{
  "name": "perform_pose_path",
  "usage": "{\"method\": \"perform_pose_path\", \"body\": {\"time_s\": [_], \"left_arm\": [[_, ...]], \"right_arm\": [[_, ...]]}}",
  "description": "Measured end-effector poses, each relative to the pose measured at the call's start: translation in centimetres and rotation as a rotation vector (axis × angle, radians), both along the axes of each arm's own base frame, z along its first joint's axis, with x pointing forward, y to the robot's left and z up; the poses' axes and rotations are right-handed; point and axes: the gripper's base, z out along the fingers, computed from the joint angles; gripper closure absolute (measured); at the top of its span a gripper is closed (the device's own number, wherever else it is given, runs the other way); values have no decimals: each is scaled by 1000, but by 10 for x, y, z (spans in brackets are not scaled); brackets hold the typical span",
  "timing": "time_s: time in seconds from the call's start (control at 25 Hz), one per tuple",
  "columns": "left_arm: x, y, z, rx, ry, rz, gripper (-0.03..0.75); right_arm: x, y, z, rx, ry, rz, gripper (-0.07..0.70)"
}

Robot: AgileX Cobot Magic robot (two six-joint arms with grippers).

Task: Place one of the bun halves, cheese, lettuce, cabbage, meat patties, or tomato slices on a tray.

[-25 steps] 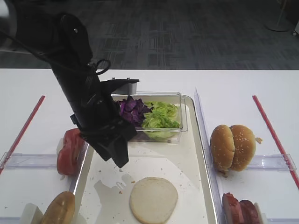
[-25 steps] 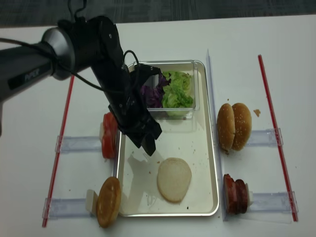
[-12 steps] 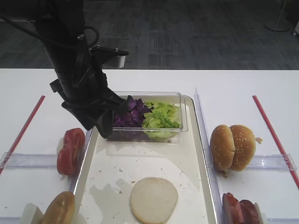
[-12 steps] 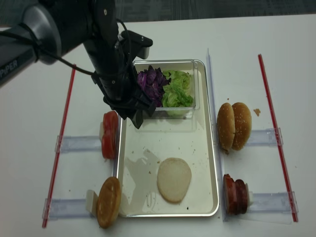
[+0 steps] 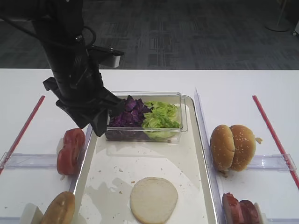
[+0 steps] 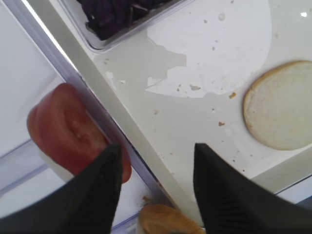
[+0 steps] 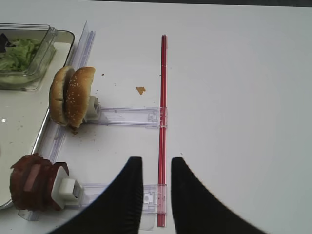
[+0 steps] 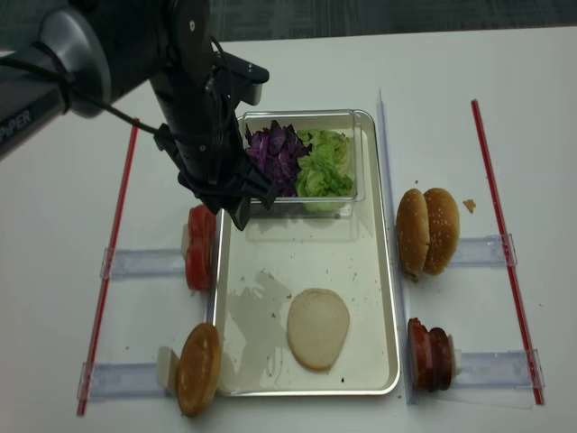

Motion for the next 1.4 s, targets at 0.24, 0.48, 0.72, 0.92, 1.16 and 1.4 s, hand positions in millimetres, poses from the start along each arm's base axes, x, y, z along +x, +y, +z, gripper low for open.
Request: {"method": "perform_pose_path", "body": {"time_s": [0.24, 0.48, 0.72, 0.92, 1.16, 1.4], "left_arm": [[5, 10, 0, 71, -36, 22, 401], [18, 38, 0, 81, -37, 110, 401], [29, 72, 0, 89, -36, 202, 401], [35, 96, 0, 94, -34, 261, 401], [38, 112, 0, 95, -32, 307, 401], [40, 120, 0, 95, -31, 331, 401]], "right_arm": [[0, 0, 0, 0, 0, 0, 438], [0, 0, 0, 3, 0, -2, 438], [0, 0, 0, 4, 0, -2, 438], [0, 0, 0, 4, 0, -2, 438], [0, 0, 0, 4, 0, -2, 438], [0, 0, 0, 4, 0, -2, 438]]}}
